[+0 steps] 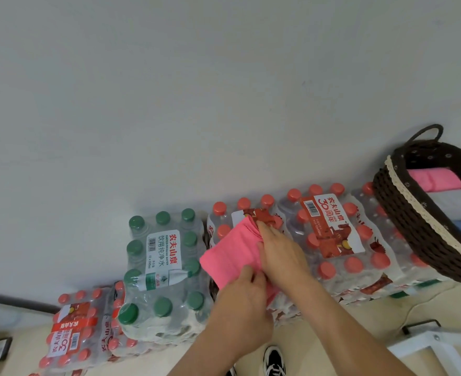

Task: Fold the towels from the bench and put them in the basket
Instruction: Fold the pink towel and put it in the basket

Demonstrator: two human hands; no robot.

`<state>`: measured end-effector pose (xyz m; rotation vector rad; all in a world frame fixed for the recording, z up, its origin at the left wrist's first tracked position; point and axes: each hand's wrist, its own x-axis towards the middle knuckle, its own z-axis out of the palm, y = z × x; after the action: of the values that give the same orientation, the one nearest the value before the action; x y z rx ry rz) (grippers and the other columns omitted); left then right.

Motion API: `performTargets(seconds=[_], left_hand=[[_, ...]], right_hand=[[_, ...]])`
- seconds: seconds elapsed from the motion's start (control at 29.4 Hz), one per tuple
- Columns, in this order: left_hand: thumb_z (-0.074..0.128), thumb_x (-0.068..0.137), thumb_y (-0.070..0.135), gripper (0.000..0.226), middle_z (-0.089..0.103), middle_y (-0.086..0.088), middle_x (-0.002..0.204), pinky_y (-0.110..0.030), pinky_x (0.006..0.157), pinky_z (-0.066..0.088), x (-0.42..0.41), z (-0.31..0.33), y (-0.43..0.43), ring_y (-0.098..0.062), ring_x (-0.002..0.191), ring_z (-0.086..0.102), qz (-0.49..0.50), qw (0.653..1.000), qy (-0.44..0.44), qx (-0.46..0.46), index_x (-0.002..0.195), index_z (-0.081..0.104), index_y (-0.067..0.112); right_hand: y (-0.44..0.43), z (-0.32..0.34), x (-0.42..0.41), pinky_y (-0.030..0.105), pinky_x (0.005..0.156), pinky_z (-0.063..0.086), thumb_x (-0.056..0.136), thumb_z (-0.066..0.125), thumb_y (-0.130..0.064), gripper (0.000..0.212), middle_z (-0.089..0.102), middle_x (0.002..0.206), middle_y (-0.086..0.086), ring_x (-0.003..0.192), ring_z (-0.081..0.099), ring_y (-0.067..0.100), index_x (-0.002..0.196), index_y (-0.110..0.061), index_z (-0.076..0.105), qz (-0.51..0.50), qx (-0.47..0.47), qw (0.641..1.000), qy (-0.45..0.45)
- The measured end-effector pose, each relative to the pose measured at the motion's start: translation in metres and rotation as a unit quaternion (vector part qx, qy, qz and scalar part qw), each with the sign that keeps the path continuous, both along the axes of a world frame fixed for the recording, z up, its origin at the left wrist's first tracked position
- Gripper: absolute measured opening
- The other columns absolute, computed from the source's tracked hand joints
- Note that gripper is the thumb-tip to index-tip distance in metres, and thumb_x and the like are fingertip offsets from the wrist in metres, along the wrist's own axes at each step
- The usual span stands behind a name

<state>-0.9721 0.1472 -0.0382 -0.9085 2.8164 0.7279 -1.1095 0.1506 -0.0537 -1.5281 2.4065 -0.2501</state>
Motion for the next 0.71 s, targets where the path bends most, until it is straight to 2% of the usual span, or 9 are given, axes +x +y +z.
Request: performTargets(seconds=[0.1,0.17,0.24,0.34,0.41,0.51,0.58,0.65,0.71], left_hand=[[0.049,0.073,0.025,0.024,0.058,0.005,0.085,-0.033,0.064,0.046,-0.001,0.001,-0.002,-0.010,0.069,0.048,0.063,0.973,0.146,0.169,0.092,0.063,0.021],[0.044,0.070,0.020,0.034,0.066,0.010,0.084,-0.023,0.068,0.047,-0.002,0.006,-0.019,-0.006,0.075,0.053,0.102,0.963,0.234,0.090,0.091,0.070,0.024],[0.039,0.069,0.020,0.051,0.065,0.004,0.111,-0.022,0.082,0.045,-0.006,0.004,-0.045,-0.012,0.099,0.054,0.102,0.959,0.256,-0.064,0.112,0.066,0.022],[0.050,0.069,0.038,0.056,0.052,0.000,0.135,-0.046,0.101,0.037,-0.021,0.006,-0.079,-0.025,0.123,0.043,0.003,0.981,0.115,-0.156,0.124,0.058,0.028],[0.046,0.067,0.044,0.048,0.057,0.007,0.122,-0.050,0.105,0.031,-0.031,0.008,-0.089,-0.020,0.119,0.046,-0.051,0.984,0.053,-0.161,0.111,0.063,0.031],[0.054,0.073,0.030,0.027,0.064,0.011,0.096,-0.039,0.087,0.045,-0.037,0.017,-0.104,-0.013,0.095,0.057,-0.114,0.985,0.030,-0.126,0.097,0.067,0.029],[0.063,0.077,0.024,0.021,0.068,0.011,0.094,-0.034,0.077,0.050,-0.037,0.022,-0.113,-0.010,0.087,0.061,-0.126,0.991,0.023,-0.046,0.096,0.071,0.028],[0.070,0.078,0.024,0.028,0.068,0.015,0.103,-0.028,0.083,0.049,-0.037,0.023,-0.121,-0.006,0.094,0.060,-0.122,0.992,0.004,0.025,0.106,0.070,0.030],[0.074,0.077,0.029,0.046,0.063,0.018,0.115,-0.024,0.089,0.046,-0.039,0.021,-0.123,-0.003,0.103,0.056,-0.134,0.989,-0.028,0.051,0.121,0.061,0.034]], right_hand=[[0.003,0.007,-0.012,0.037,0.082,0.045,0.093,0.048,-0.021,0.037,0.061,0.121,0.004,0.110,0.057,0.027,0.130,-0.018,0.047,0.031,-0.025,0.998,-0.041],[0.006,0.014,-0.016,0.038,0.083,0.048,0.091,0.051,-0.021,0.040,0.063,0.120,0.003,0.109,0.058,0.027,0.131,-0.021,0.047,0.054,-0.030,0.995,-0.073],[0.009,0.019,-0.014,0.038,0.084,0.049,0.091,0.051,-0.016,0.046,0.063,0.122,0.002,0.108,0.060,0.024,0.136,-0.023,0.045,0.072,-0.045,0.992,-0.094],[0.014,0.017,-0.009,0.038,0.078,0.049,0.088,0.050,-0.010,0.044,0.062,0.118,0.001,0.103,0.061,0.025,0.131,-0.021,0.049,0.081,-0.054,0.992,-0.076],[0.017,0.014,-0.009,0.038,0.074,0.049,0.088,0.049,-0.012,0.034,0.063,0.111,0.000,0.098,0.061,0.025,0.121,-0.020,0.055,0.065,-0.061,0.993,-0.076],[0.022,0.012,-0.009,0.037,0.073,0.049,0.091,0.049,-0.022,0.031,0.064,0.109,-0.003,0.096,0.062,0.021,0.121,-0.024,0.056,0.041,-0.081,0.993,-0.074],[0.027,0.012,-0.007,0.034,0.070,0.045,0.093,0.047,-0.024,0.031,0.064,0.109,-0.003,0.094,0.063,0.022,0.124,-0.023,0.052,0.020,-0.089,0.994,-0.057],[0.032,0.010,-0.006,0.033,0.069,0.040,0.095,0.044,-0.020,0.030,0.064,0.110,-0.003,0.093,0.063,0.023,0.124,-0.024,0.050,0.000,-0.085,0.996,-0.041],[0.034,0.006,-0.004,0.035,0.075,0.044,0.095,0.042,-0.017,0.034,0.063,0.114,-0.002,0.098,0.063,0.023,0.128,-0.024,0.048,-0.017,-0.074,0.996,-0.046]])
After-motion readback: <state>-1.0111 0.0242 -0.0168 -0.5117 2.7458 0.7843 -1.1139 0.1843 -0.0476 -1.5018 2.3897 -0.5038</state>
